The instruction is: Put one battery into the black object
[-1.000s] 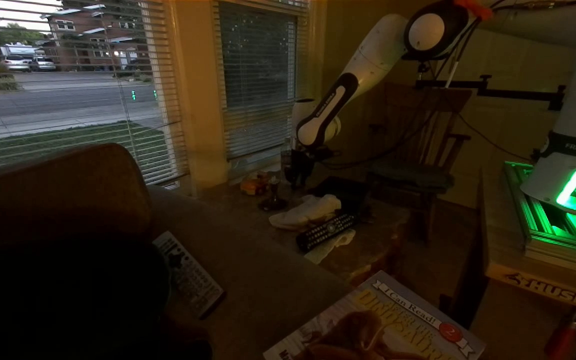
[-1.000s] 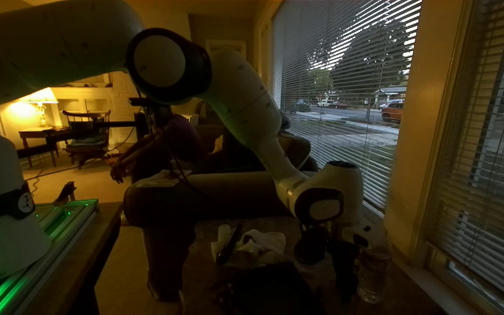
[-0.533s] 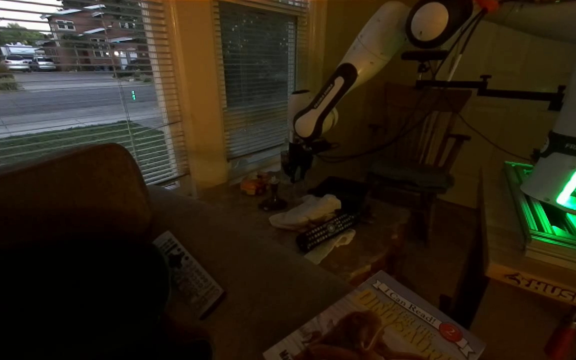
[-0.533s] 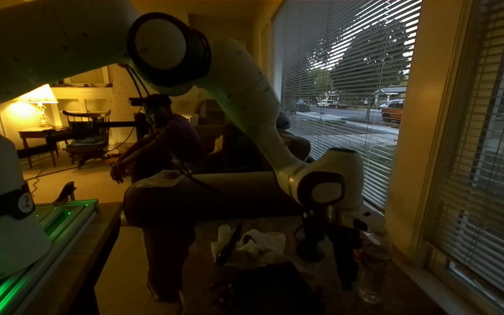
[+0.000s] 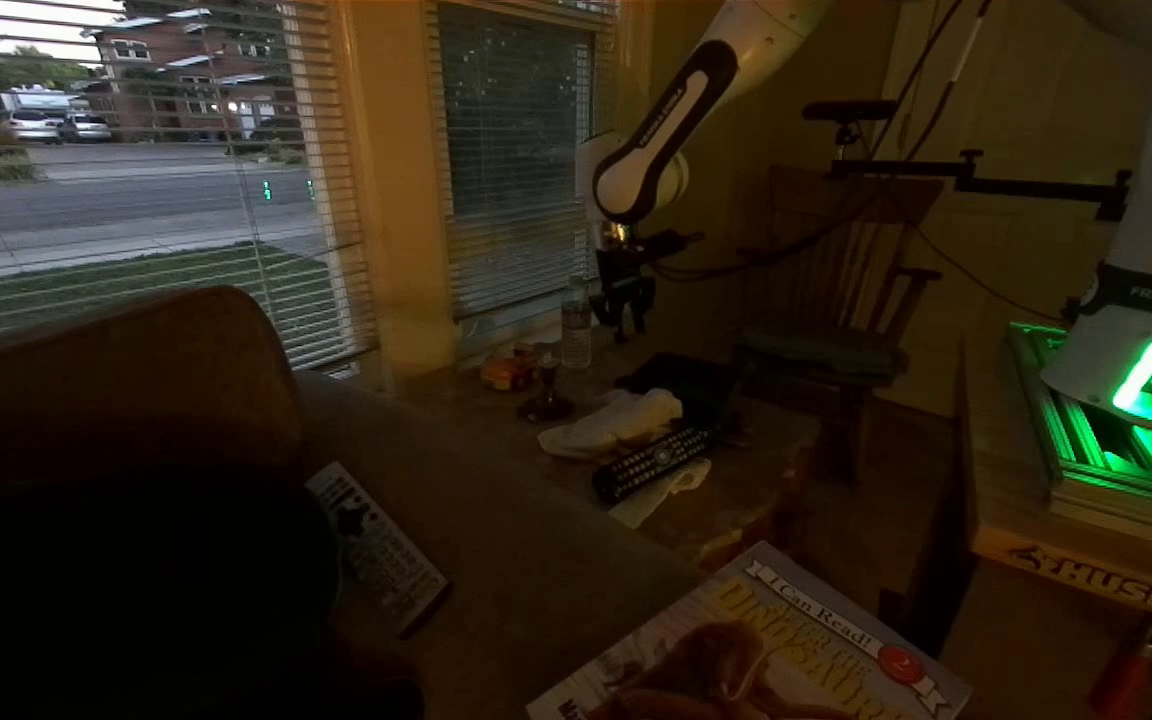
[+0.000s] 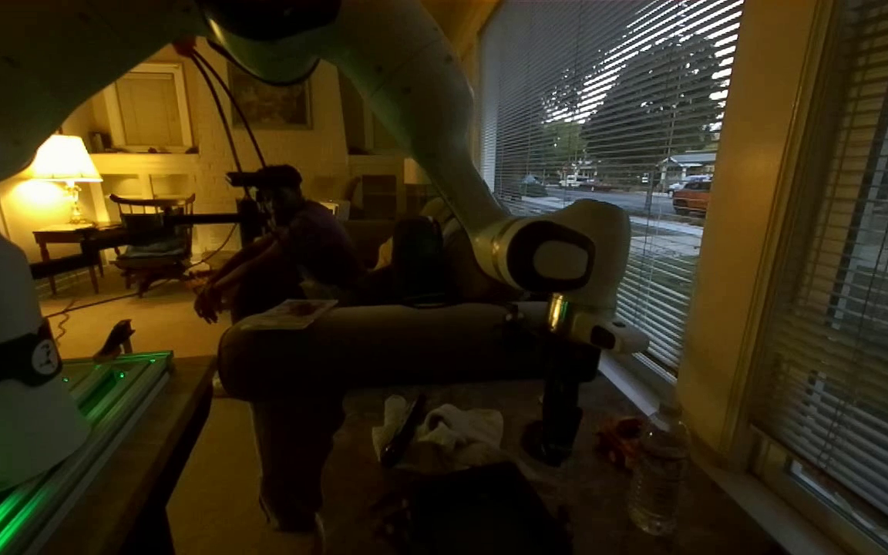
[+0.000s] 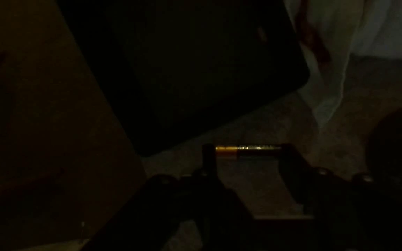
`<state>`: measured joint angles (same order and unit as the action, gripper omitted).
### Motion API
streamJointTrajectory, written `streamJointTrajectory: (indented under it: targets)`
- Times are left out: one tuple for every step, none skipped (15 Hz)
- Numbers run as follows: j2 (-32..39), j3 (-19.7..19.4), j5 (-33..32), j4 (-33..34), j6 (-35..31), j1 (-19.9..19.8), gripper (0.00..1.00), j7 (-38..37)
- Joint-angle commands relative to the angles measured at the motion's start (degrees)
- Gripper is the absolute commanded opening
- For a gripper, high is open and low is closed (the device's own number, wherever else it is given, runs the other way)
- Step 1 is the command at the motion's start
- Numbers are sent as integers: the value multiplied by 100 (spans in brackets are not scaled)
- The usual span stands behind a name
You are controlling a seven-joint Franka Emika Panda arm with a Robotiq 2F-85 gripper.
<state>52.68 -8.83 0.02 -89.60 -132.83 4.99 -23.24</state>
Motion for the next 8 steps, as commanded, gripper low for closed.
streamJointTrajectory:
  targets:
    - [-781, 28, -5, -1059, 336, -54, 24, 123]
    - [-857, 29, -35, -1212, 345, -86, 24, 188]
    - [-928, 35, -41, -1386, 289, -119, 24, 239]
    - [-940, 38, -48, -1496, 189, -161, 24, 304]
    - [-961, 35, -73, -1648, 8, -185, 24, 364]
    - [-953, 63, -88, -1760, -79, -235, 24, 502]
    - [-891, -11, -207, -1861, -418, -191, 24, 528]
    - [-839, -20, -241, -1918, -571, -201, 24, 593]
